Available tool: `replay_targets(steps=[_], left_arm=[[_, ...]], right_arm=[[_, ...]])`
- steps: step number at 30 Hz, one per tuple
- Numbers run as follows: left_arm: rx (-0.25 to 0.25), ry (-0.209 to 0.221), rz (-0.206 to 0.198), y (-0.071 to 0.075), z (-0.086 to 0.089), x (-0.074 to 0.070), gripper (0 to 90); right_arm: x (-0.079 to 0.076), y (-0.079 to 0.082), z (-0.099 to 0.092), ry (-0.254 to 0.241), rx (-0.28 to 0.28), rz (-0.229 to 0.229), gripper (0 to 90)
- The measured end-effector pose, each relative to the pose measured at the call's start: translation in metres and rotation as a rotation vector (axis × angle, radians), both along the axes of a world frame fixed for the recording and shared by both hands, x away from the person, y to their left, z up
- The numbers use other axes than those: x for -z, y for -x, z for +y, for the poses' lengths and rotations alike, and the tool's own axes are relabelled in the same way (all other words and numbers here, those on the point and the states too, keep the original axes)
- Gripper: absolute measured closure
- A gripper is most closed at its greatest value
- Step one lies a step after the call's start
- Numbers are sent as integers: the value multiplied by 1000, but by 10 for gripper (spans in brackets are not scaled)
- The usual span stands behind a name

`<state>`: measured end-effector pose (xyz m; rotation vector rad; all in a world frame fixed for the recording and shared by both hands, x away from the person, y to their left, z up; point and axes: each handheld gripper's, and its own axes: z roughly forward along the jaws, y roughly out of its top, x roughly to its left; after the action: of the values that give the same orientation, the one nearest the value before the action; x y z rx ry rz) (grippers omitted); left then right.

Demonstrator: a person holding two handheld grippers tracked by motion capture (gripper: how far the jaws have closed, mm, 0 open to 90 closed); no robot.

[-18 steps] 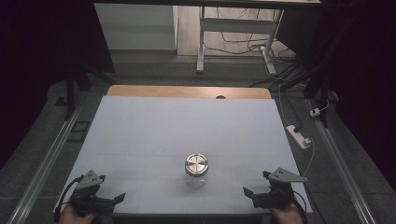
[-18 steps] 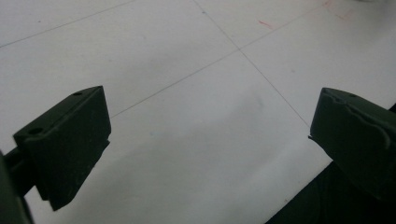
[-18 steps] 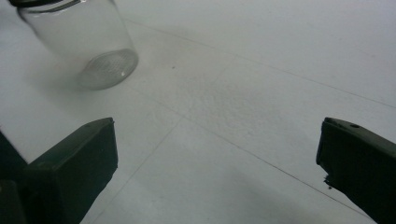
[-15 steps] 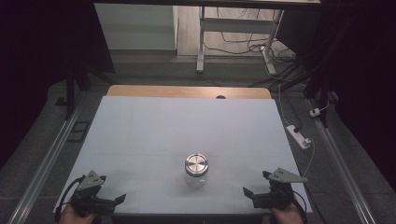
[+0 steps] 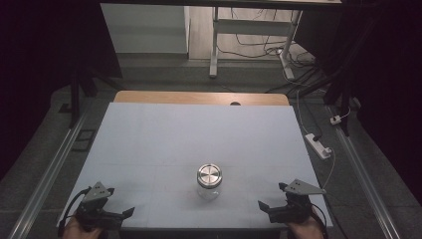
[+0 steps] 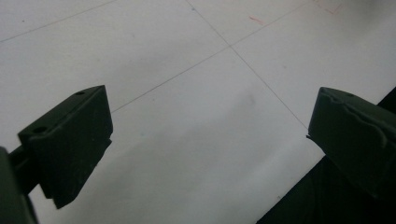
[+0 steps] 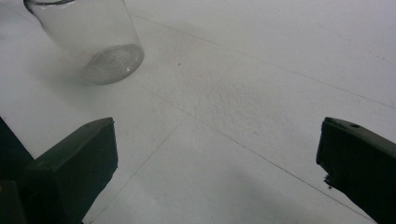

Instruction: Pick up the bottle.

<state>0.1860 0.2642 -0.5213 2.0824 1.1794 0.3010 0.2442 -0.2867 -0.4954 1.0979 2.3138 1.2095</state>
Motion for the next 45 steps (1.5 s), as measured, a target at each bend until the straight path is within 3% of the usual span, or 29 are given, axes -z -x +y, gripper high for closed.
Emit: replay_targets(steps=[6, 11, 17, 28, 45], left_arm=[[4, 1, -1, 0, 0, 0, 15], [14, -2, -1, 0, 0, 0, 14], [20, 4, -2, 0, 0, 0, 12], [38, -2, -9, 1, -2, 0, 10], [42, -2, -11, 1, -2, 0, 7]], right_arm=[[0, -1, -1, -16, -9, 5, 0], [-1, -1, 0, -18, -31, -18, 0], [-4, -2, 9, -25, -84, -28, 0], [-5, -6, 20, -57, -152, -2, 0], [-3, -12, 44, -75, -229, -13, 0]])
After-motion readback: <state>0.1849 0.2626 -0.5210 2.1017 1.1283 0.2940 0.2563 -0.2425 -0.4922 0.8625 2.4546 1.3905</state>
